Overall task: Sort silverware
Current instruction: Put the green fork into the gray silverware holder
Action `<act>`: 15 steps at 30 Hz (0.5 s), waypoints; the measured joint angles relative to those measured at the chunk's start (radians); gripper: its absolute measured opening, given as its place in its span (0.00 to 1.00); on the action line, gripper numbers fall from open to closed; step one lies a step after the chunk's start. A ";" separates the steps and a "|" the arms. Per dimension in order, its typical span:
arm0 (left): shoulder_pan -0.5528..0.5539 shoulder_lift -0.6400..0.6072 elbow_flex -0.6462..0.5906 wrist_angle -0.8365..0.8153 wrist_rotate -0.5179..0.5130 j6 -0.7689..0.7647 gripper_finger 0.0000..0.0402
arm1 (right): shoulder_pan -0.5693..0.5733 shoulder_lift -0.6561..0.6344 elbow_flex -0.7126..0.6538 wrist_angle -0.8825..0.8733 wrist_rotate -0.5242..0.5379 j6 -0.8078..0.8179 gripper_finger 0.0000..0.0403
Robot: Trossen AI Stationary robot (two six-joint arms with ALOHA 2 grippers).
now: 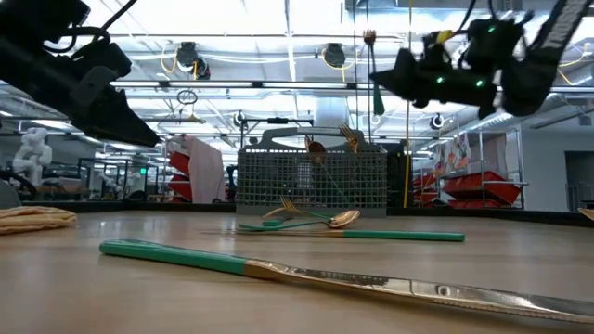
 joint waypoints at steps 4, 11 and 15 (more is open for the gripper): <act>0.000 0.000 0.000 -0.004 0.001 0.019 0.39 | -0.070 0.121 0.011 0.132 -0.022 0.055 0.00; 0.000 0.000 0.000 -0.006 0.001 0.026 0.39 | -0.135 0.255 0.043 0.131 -0.068 0.104 0.00; 0.000 0.000 0.000 -0.006 0.001 0.025 0.39 | -0.144 0.293 0.099 0.131 -0.075 0.107 0.00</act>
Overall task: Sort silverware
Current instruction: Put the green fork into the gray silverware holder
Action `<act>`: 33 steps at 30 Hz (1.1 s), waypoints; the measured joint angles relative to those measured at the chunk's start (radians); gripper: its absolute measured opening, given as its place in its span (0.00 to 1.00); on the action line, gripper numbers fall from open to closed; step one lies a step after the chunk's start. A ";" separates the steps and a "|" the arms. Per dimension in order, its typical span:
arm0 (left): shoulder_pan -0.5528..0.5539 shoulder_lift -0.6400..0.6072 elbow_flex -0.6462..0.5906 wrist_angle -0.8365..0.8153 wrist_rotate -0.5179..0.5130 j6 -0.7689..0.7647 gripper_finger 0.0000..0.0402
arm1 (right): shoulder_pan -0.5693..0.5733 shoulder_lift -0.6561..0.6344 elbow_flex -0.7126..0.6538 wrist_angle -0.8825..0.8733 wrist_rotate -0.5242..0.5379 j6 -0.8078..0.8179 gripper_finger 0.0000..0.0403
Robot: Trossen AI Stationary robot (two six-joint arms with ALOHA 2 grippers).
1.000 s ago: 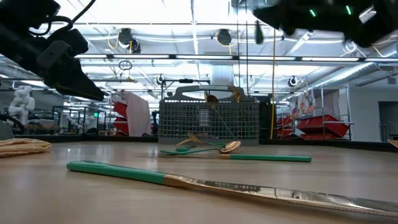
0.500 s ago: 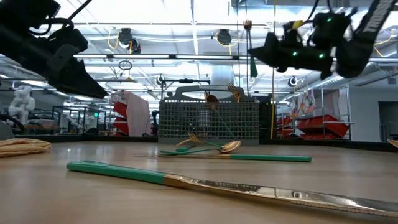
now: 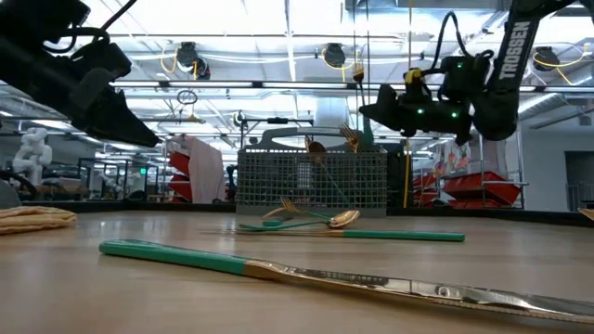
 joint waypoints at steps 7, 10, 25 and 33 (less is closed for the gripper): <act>0.000 0.000 0.000 -0.002 0.000 0.000 0.39 | -0.007 0.066 0.018 0.000 0.005 0.040 0.00; 0.000 0.000 0.000 -0.005 0.000 0.000 0.39 | -0.009 0.093 0.016 0.000 0.009 0.061 0.00; 0.000 0.000 0.000 -0.025 0.013 -0.011 0.39 | -0.011 0.105 0.016 -0.007 0.085 0.099 0.21; 0.000 0.000 0.000 -0.025 0.041 -0.034 0.39 | -0.011 0.046 0.015 -0.001 0.037 0.132 0.34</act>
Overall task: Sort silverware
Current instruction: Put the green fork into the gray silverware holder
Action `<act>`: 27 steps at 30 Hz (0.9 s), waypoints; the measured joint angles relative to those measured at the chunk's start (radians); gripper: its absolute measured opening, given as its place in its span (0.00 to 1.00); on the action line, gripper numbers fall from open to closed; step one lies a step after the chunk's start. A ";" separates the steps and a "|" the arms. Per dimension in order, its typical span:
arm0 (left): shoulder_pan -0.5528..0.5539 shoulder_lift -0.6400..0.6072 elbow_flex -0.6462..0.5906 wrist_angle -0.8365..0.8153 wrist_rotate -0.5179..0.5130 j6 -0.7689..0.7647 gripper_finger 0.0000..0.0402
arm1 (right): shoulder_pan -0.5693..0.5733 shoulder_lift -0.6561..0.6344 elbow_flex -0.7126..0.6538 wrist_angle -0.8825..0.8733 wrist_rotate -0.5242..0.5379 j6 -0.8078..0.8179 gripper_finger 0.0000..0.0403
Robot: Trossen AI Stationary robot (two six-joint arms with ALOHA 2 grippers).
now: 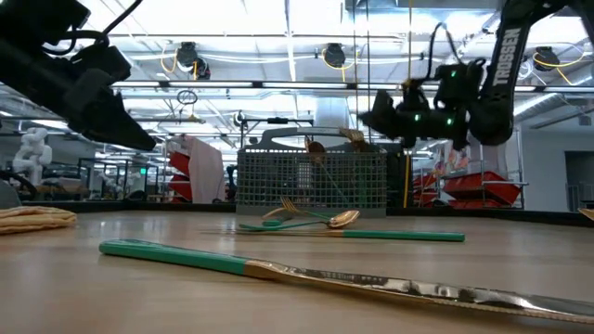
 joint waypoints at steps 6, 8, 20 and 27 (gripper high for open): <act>0.000 0.000 0.000 0.028 0.096 -0.018 0.39 | 0.012 -0.221 0.000 -0.040 -0.215 0.077 0.39; 0.000 0.000 0.000 0.080 0.185 -0.003 0.39 | 0.033 -0.313 0.000 -0.131 -0.280 0.078 0.40; 0.015 0.190 0.139 0.272 0.171 0.240 0.39 | 0.201 -0.780 0.000 -0.885 -0.264 -0.138 0.41; 0.156 0.467 0.333 0.248 0.031 0.218 0.39 | 0.245 -0.862 0.000 -1.069 -0.183 -0.176 0.41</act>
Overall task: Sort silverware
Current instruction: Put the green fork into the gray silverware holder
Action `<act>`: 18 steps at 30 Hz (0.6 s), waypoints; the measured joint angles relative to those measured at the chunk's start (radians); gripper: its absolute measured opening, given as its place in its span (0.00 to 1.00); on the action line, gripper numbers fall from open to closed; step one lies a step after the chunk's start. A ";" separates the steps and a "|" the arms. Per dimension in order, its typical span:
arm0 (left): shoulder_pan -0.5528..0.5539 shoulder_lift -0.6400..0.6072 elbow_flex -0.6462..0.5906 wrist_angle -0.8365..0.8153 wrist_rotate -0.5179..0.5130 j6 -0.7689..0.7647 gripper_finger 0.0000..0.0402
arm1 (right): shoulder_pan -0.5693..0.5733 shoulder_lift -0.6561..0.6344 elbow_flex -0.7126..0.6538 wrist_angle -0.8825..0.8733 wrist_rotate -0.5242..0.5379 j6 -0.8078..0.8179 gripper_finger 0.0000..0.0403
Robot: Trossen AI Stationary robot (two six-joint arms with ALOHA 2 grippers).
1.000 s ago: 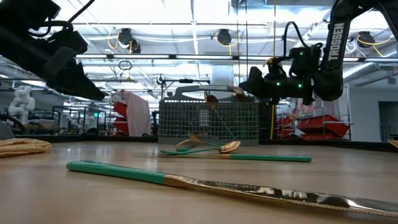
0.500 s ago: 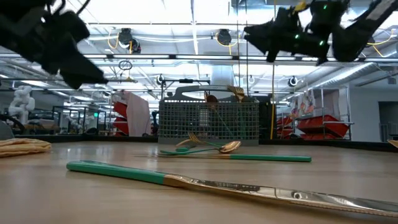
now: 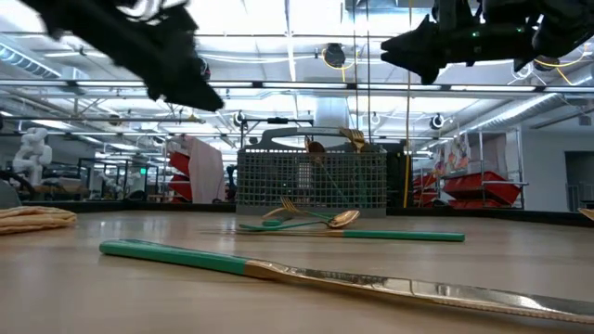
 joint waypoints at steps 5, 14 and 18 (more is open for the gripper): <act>0.161 0.150 0.119 -0.001 0.119 0.045 0.39 | 0.029 -0.003 0.000 -0.042 -0.001 -0.003 0.41; 0.294 0.422 0.359 -0.115 0.460 0.534 0.39 | 0.071 -0.003 0.000 -0.117 -0.005 -0.051 0.41; 0.322 0.569 0.521 -0.274 0.468 0.653 0.39 | 0.089 -0.003 0.000 -0.165 -0.007 -0.063 0.41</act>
